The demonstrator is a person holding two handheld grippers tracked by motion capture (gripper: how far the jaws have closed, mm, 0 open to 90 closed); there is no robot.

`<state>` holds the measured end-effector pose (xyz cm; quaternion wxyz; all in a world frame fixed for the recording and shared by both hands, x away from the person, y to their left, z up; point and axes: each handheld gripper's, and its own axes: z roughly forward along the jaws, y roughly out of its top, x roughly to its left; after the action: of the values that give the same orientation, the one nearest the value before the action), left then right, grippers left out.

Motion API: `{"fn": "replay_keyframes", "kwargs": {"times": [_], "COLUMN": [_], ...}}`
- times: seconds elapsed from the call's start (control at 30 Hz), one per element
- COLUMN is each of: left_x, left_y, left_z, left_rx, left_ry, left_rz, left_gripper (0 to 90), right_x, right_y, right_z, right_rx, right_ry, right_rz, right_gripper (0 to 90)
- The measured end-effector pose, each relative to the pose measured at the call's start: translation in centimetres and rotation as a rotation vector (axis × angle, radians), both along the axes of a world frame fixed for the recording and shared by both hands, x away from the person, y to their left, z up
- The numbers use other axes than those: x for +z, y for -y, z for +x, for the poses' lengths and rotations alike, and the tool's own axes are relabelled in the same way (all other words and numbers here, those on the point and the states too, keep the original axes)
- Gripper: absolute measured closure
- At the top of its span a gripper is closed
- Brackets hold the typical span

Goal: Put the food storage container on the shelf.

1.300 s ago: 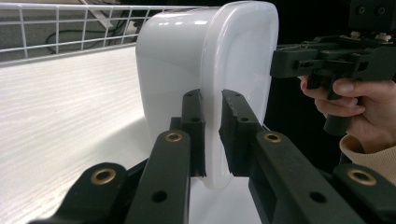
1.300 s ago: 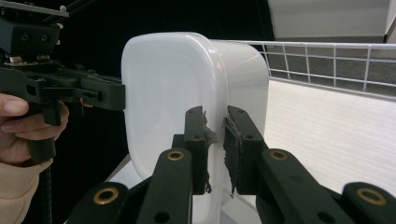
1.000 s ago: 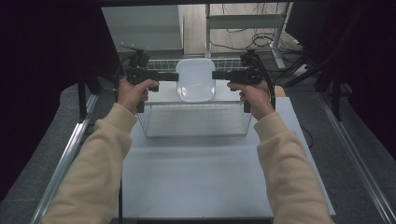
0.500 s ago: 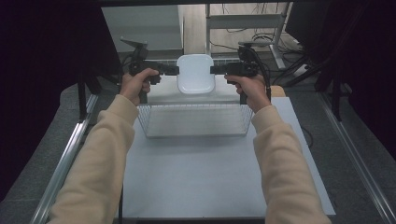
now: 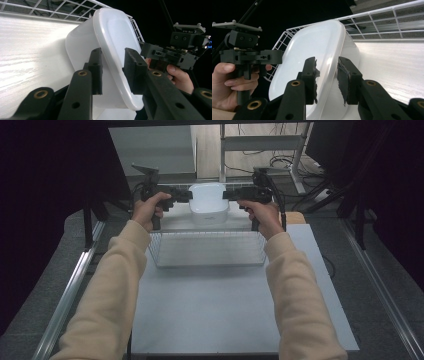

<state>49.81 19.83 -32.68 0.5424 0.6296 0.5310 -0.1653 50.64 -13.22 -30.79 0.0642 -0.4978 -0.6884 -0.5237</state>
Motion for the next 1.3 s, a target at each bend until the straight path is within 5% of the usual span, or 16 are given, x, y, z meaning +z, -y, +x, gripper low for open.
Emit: {"fn": "replay_keyframes", "kwargs": {"times": [0.2,0.37,0.4,0.63,0.7,0.8,1.0,1.07,1.3], "left_x": [0.1,0.6,0.8,2.5,2.6,3.0,2.9,2.4,0.4], "left_y": [0.7,1.0,1.0,0.9,0.8,0.7,0.3,0.2,-0.1], "left_z": [-0.2,-0.7,-0.9,-3.6,-3.9,-5.6,-7.8,-9.2,-12.8], "left_rx": [0.002,0.021,0.026,0.086,0.083,0.071,0.065,0.067,0.059], "left_ry": [0.038,0.099,0.123,0.248,0.264,0.336,0.364,0.397,0.431], "left_rz": [0.050,0.089,0.097,0.223,0.241,0.327,0.329,0.388,0.398], "left_gripper": [59.2,46.9,42.1,29.2,28.0,26.4,26.0,25.9,25.8], "right_x": [-0.2,0.1,0.5,1.5,1.6,1.7,1.5,1.1,-0.2], "right_y": [0.0,-0.1,-0.1,0.6,0.7,1.2,2.0,2.9,4.7], "right_z": [0.1,-0.3,-0.7,-2.5,-2.8,-4.0,-5.4,-6.4,-9.4], "right_rx": [0.000,-0.001,-0.017,0.012,0.023,0.057,0.075,0.082,0.108], "right_ry": [-0.006,0.028,0.058,0.174,0.185,0.228,0.263,0.278,0.332], "right_rz": [0.014,0.008,-0.008,-0.079,-0.097,-0.127,-0.154,-0.151,-0.180], "right_gripper": [63.5,50.8,44.1,37.0,36.3,34.8,33.6,33.0,32.7]}}
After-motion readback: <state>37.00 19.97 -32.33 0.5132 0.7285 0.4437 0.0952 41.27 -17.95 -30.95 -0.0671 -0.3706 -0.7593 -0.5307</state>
